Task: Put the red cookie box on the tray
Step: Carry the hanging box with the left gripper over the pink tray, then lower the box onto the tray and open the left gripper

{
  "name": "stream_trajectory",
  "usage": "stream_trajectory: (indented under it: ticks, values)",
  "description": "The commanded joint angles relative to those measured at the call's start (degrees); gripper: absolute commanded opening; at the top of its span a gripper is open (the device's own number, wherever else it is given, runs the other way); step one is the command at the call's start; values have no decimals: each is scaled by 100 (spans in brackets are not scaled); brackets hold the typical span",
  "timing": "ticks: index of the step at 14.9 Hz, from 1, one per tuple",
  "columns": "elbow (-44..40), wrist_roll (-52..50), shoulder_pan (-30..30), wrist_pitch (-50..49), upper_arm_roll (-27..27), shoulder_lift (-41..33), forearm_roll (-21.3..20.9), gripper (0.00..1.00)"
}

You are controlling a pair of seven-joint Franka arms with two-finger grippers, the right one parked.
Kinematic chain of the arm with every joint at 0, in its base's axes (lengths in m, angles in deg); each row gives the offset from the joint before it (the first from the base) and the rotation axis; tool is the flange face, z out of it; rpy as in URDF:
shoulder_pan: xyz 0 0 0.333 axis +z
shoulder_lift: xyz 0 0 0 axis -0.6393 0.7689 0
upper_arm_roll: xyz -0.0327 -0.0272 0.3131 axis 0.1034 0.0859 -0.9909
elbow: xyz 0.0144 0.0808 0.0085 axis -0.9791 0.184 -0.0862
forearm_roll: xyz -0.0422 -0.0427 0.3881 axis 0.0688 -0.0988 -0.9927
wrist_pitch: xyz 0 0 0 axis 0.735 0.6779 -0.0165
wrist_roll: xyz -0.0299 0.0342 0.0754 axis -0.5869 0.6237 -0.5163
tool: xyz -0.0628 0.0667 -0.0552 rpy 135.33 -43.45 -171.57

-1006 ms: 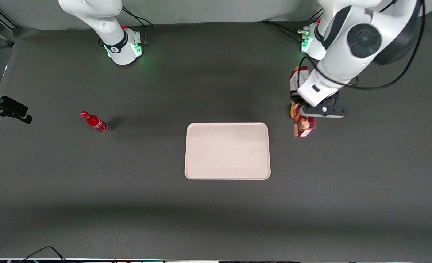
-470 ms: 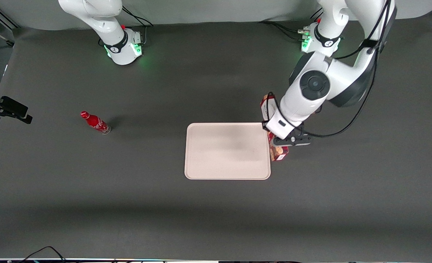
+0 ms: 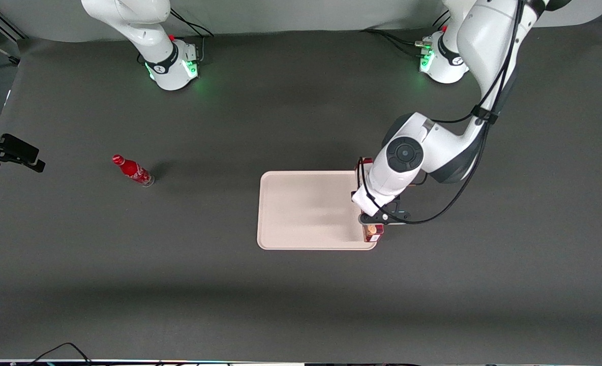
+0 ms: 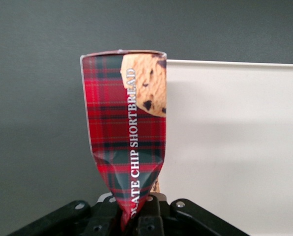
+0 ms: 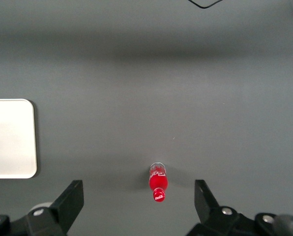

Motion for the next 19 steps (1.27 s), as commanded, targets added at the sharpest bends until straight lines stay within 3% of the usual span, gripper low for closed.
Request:
stream_trajectory:
  ticks: [1, 12, 13, 14, 15, 19]
  values:
    - [-213, -345, -126, 116, 1, 293, -409, 0]
    - [-318, -653, -214, 415, 1, 812, -859, 0]
    - [-327, -653, -214, 450, 1, 821, -902, 21]
    - [-319, -653, -214, 502, -7, 821, -938, 70]
    - [-318, -653, -214, 555, -8, 821, -990, 100]
    - [-310, -644, -205, 608, -16, 821, -1017, 100]
